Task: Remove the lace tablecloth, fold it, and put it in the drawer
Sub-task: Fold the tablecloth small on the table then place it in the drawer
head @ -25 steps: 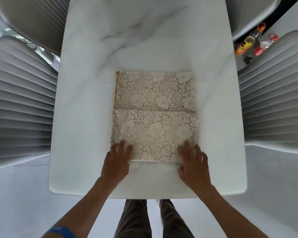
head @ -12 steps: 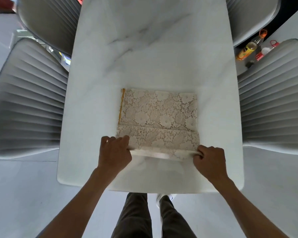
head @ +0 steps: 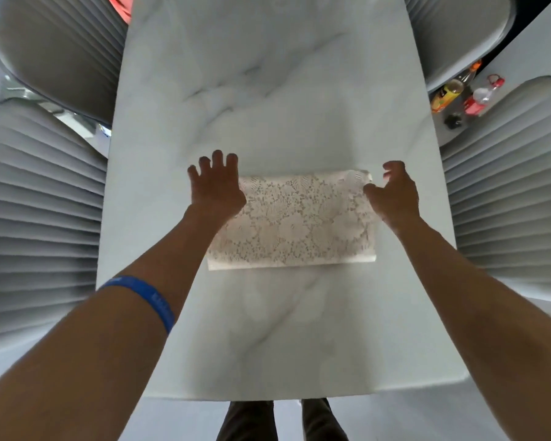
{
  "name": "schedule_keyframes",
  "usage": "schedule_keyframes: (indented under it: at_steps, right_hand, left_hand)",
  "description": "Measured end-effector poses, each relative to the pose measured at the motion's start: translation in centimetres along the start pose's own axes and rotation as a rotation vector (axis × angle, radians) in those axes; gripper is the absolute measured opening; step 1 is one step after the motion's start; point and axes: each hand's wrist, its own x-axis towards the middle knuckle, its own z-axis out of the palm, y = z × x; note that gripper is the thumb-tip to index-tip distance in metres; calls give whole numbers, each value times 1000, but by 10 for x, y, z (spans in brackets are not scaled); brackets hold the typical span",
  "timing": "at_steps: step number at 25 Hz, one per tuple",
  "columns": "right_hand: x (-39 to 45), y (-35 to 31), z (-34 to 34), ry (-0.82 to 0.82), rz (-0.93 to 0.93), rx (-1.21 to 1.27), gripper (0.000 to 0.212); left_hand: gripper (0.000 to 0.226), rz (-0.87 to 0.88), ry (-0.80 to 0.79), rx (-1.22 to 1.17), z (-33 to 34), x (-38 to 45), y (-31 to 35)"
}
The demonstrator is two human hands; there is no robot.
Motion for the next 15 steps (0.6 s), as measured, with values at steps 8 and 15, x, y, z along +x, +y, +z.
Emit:
schedule_keyframes:
  at_steps: [8,15]
  right_hand:
    - [-37,55,39,-205,407,341,28]
    - [-74,14,5,-209,74,584,30]
  left_hand:
    - [78,134,-473,-32,84,-79,56]
    - [56,93,-337,-451,39,-77,47]
